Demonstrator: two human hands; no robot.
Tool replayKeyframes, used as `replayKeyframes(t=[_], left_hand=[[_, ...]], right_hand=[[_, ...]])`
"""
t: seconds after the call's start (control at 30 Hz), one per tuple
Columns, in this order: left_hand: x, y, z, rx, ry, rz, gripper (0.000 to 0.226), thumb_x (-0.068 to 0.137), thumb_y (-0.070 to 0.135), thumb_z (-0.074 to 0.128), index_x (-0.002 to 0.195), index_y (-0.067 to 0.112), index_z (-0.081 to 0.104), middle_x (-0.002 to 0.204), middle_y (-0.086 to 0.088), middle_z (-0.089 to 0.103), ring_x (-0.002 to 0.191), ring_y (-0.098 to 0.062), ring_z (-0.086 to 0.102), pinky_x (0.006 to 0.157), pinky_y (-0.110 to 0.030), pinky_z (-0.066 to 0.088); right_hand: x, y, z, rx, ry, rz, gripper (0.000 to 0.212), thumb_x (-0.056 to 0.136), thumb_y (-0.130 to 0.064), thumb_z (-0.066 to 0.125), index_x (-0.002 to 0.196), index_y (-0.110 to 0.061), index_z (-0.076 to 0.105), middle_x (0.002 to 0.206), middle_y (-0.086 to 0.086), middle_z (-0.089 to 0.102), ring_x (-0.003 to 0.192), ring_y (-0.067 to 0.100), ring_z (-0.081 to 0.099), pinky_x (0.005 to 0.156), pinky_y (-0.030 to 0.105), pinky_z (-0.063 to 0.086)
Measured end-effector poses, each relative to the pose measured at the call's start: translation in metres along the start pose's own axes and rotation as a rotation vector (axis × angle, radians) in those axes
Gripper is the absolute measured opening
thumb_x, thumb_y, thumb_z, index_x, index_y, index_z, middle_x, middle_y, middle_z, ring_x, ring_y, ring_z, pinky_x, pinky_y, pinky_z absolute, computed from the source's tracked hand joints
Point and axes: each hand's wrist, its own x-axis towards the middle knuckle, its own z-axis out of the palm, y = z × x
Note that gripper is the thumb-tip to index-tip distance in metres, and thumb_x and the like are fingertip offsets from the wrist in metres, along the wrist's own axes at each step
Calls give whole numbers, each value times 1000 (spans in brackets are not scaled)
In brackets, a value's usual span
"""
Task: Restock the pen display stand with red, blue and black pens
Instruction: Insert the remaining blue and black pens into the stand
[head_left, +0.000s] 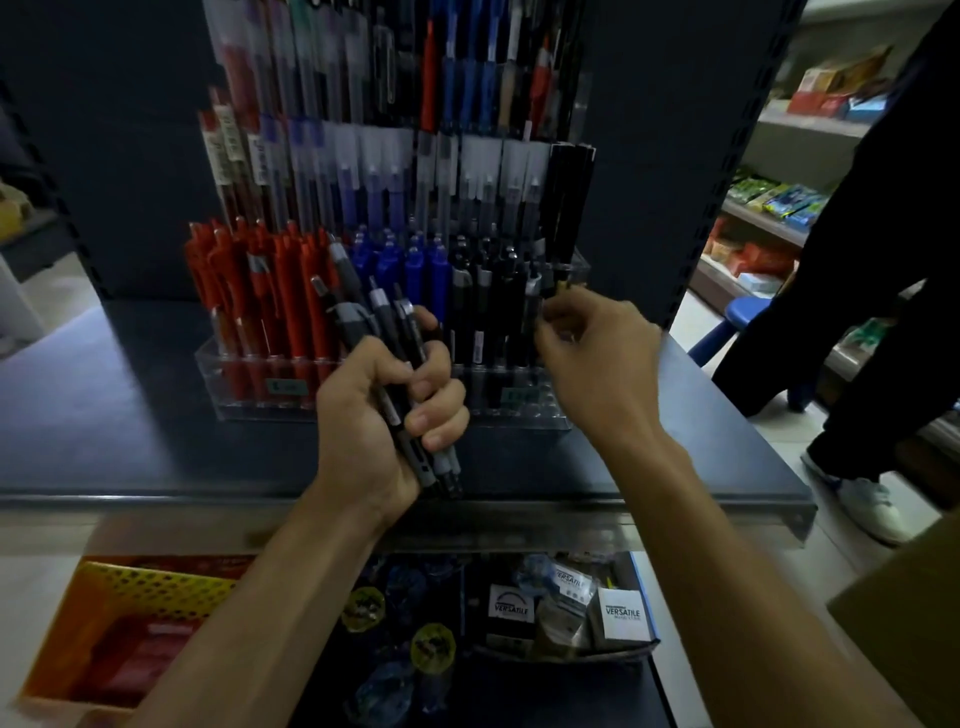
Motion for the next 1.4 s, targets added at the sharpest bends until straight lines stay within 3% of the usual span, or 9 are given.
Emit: replayKeyframes(t=[0.27,0.4,0.53,0.63,0.8,0.97,1.07,1.23,1.4], left_hand=[[1,-1,1,118,30,-73,15,63,7,37,70,17,28,58,-1,32,43,-12,24,40,-24,26],[4,-7,-1,158,36,-25,12,73,5,37,84,10,34,60,0,46,46,-12,33,44,-24,36],[2,-8,2,226,31,57,18,82,-2,36,94,8,45,78,-5,58,53,-12,41,51,-26,41],[2,-8,4,227,53,63,22,87,-5,36,101,9,45,80,-5,60,55,-13,43,52,-27,42],[2,-9,5,286,87,51,32,95,-8,35,122,5,45,91,-6,69,66,-15,58,63,-30,50],[0,-9,8,346,111,63,30,97,-5,39,123,6,49,95,-4,72,77,-15,66,69,-30,55],[-1,-10,8,339,118,65,31,98,-3,39,128,2,47,96,-4,72,78,-15,67,70,-28,56],[-4,-11,11,309,144,69,23,100,1,39,113,12,55,101,-8,70,83,-19,68,77,-34,58],[-7,-7,4,350,142,83,18,100,-1,39,106,3,55,89,-6,69,96,-29,69,90,-44,55]], right_hand=[[-5,3,-1,-36,-14,35,11,85,-34,65,93,-28,71,76,-19,63,89,23,66,86,49,51],[-10,2,0,-171,-1,54,15,88,-35,63,99,-30,73,94,-11,64,102,21,56,87,31,33],[-13,2,-2,-182,-24,157,21,89,-42,62,105,-31,72,99,-5,48,103,20,51,86,32,29],[-14,4,-3,-152,0,156,23,89,-46,61,103,-30,71,98,-5,54,100,18,55,87,33,32],[-13,0,-4,-207,-69,170,21,92,-42,59,105,-32,72,102,-7,47,106,20,52,90,36,33],[-23,1,-7,-90,-91,151,25,93,-36,57,112,-28,71,110,-4,50,111,21,51,99,41,41],[-32,4,-8,25,-5,135,23,93,-28,58,110,-24,73,110,-2,59,110,20,55,97,33,44],[-42,4,-13,34,43,78,23,93,-27,58,114,-22,67,107,-9,64,110,15,52,89,18,37],[-54,-17,-13,59,100,-67,8,92,-30,58,93,-23,63,89,-10,61,93,14,52,80,22,41]])
